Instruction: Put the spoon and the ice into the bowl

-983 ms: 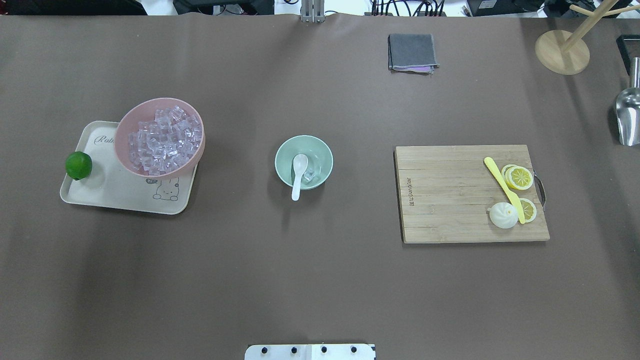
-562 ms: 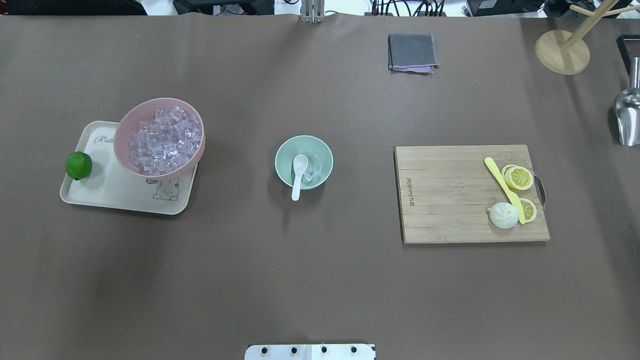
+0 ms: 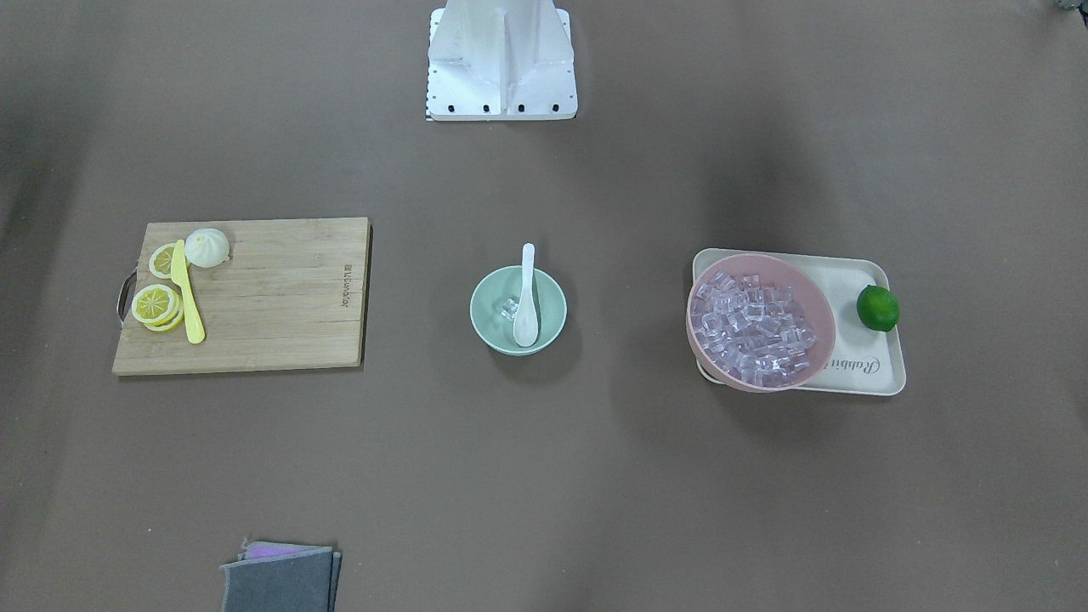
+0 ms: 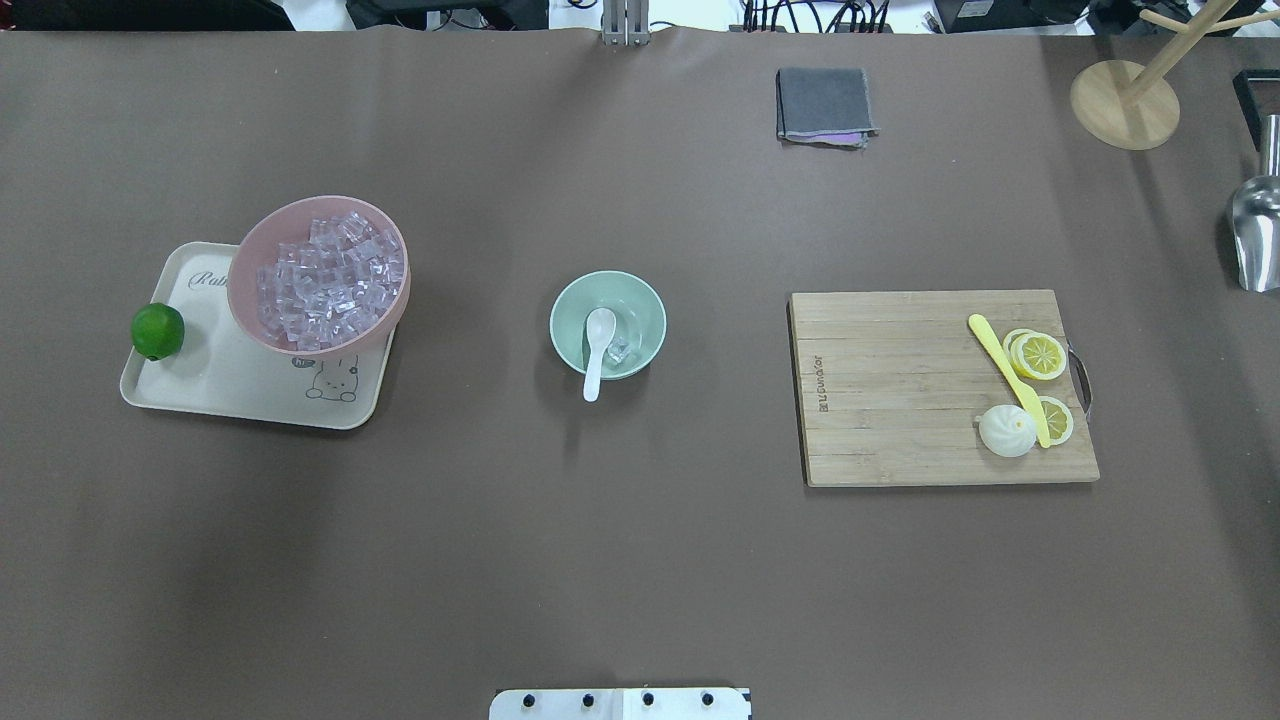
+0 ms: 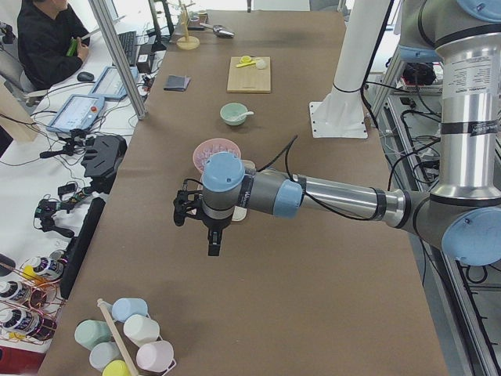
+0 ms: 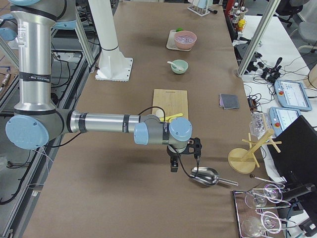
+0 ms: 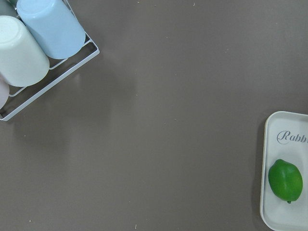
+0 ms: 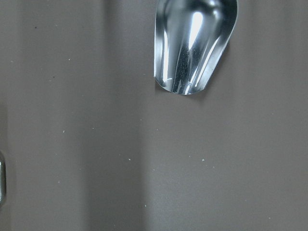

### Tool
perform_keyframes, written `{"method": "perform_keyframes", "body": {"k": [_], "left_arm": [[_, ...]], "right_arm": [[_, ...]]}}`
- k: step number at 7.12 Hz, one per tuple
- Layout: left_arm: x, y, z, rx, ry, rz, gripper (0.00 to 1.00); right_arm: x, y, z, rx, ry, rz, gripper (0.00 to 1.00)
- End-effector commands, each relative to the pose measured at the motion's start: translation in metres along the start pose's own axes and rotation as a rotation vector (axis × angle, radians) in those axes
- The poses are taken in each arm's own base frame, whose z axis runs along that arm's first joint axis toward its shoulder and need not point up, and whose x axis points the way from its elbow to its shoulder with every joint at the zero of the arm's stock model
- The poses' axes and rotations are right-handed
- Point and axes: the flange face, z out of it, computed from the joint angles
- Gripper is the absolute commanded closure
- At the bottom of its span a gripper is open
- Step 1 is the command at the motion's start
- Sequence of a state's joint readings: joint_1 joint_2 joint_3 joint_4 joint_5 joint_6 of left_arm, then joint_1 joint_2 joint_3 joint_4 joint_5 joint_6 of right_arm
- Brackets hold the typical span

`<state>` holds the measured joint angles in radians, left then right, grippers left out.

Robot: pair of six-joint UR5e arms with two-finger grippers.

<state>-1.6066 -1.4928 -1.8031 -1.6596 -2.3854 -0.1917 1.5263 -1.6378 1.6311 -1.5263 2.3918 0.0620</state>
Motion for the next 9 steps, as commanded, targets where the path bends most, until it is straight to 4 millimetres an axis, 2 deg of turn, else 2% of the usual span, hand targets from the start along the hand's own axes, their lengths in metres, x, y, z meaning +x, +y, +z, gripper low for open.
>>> {"method": "perform_keyframes", "body": {"k": [1,9], "left_arm": [[-0.0009,0.0002,0.0011,-0.003,0.0,-0.002,0.02],[-0.0055,-0.0051,0.0063,-0.01,-0.002,-0.009,0.02]], "right_arm": [[-0.0024,-0.0009,-0.0022,0.005,0.0,0.004,0.0],[-0.0074,-0.0016,-0.0069,0.014,-0.001,-0.003,0.0]]}}
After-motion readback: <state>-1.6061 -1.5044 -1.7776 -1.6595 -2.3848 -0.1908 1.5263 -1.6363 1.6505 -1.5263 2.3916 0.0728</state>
